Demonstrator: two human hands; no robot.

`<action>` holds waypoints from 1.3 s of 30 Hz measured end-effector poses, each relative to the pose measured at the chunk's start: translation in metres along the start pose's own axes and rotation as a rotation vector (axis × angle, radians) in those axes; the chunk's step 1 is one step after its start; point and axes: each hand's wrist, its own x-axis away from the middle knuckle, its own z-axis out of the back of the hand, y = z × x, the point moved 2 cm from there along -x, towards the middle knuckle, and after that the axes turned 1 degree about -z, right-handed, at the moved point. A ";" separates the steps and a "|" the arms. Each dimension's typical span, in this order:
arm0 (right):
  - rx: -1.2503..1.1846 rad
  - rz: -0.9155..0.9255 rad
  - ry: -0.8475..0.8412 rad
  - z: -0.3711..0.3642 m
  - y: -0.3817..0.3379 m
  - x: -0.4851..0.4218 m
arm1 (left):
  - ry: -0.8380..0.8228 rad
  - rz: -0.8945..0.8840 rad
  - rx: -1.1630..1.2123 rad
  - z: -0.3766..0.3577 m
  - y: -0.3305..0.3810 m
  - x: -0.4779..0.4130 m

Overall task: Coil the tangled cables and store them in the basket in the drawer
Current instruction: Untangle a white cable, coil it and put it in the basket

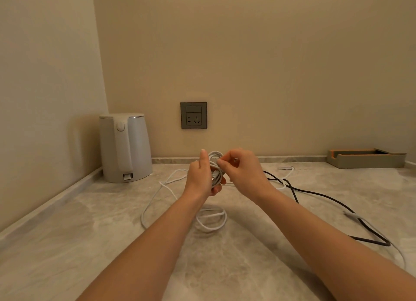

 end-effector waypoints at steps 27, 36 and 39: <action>-0.068 0.192 -0.052 -0.016 0.008 0.000 | 0.048 0.067 0.125 0.005 -0.005 -0.006; -0.016 0.317 0.039 -0.013 0.000 0.003 | 0.113 0.073 0.264 0.002 0.001 -0.004; 0.042 0.260 0.012 -0.018 0.000 0.001 | 0.135 0.077 0.251 0.001 0.000 -0.003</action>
